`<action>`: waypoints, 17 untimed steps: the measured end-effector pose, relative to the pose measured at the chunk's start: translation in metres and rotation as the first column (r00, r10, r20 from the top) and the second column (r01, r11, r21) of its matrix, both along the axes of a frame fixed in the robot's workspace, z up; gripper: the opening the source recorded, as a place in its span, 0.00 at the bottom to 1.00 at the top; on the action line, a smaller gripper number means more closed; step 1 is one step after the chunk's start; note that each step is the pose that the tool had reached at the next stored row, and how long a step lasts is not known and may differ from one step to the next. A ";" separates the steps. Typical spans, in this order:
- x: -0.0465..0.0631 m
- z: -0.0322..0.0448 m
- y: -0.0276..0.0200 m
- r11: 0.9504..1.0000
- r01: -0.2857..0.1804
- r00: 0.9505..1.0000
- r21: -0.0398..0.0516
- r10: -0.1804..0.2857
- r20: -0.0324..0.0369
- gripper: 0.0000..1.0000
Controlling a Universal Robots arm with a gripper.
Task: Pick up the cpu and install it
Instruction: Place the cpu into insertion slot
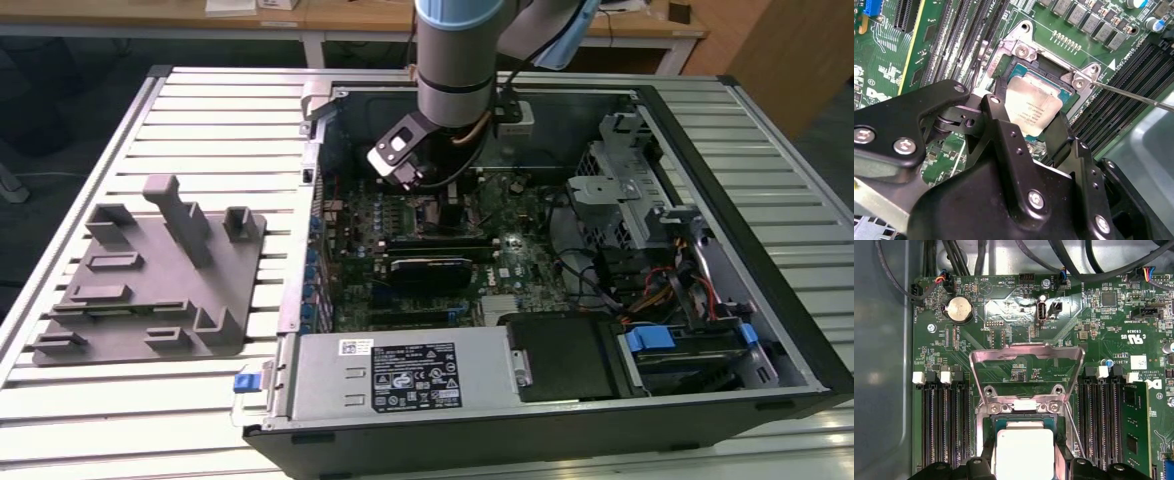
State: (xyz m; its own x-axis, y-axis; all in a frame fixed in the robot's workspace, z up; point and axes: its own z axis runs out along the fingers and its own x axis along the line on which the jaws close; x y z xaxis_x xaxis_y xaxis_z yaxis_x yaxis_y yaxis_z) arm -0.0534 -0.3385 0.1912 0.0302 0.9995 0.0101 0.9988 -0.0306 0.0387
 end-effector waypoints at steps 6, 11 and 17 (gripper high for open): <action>0.000 0.0000 0.0000 1.000 0.000 1.000 0.000 0.000 0.000 0.55; 0.000 0.0000 0.0000 1.000 0.000 1.000 0.000 0.000 0.000 0.55; 0.000 -0.0001 0.0001 1.000 0.000 1.000 0.000 0.000 0.000 0.61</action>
State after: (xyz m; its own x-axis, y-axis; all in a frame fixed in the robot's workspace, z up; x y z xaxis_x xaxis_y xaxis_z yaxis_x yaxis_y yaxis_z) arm -0.0530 -0.3385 0.1912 0.0303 0.9995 0.0103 0.9988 -0.0306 0.0388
